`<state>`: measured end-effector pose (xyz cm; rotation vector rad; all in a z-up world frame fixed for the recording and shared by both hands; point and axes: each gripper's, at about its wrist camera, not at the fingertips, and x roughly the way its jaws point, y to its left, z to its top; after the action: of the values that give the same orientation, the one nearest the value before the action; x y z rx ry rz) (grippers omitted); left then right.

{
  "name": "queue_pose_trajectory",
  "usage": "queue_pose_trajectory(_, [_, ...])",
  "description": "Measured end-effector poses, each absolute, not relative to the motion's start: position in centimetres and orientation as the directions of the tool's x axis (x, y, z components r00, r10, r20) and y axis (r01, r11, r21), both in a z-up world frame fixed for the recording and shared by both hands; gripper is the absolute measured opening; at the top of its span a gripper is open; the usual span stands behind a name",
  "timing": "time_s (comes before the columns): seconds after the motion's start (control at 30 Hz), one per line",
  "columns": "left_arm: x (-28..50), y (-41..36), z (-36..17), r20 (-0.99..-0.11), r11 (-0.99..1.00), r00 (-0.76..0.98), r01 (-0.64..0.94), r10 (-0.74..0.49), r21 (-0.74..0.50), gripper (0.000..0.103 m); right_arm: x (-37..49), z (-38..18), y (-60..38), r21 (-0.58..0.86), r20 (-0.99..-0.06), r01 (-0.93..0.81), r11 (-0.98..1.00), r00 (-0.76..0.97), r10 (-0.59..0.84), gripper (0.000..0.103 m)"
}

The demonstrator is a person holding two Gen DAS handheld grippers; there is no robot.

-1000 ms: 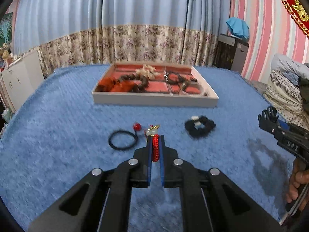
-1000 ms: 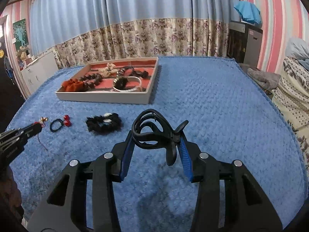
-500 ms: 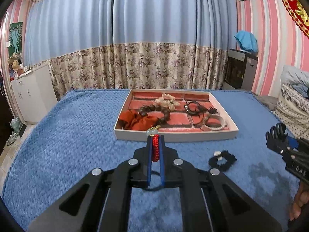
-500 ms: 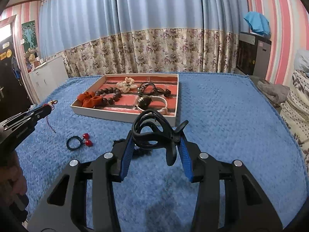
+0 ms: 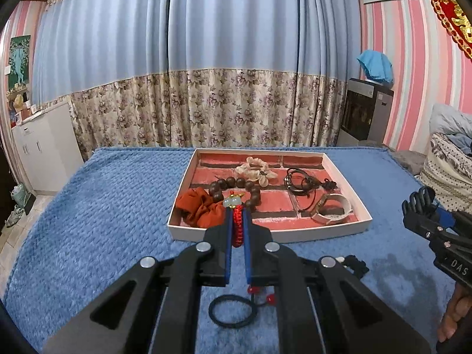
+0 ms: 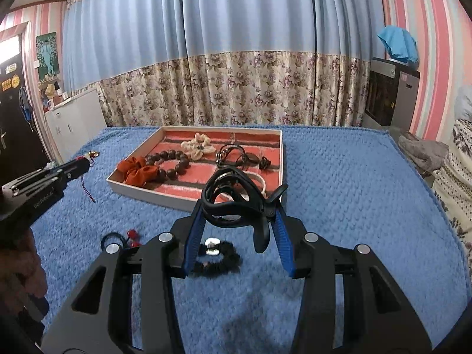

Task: Organize jewelry
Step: 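Carry the tassel charm and claw clip over the red tray with both tools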

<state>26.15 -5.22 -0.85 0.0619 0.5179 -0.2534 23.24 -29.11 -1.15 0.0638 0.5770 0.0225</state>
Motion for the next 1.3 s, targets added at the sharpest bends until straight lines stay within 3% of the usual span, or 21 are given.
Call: queue_pose_trajectory(1.3, [36.3,-6.3,-1.2,-0.504,0.964,0.832,0.266,-0.230,-0.001,0.007,32.5,-0.2,-28.7,0.039,-0.524,-0.006,0.999,0.851,0.026,0.044])
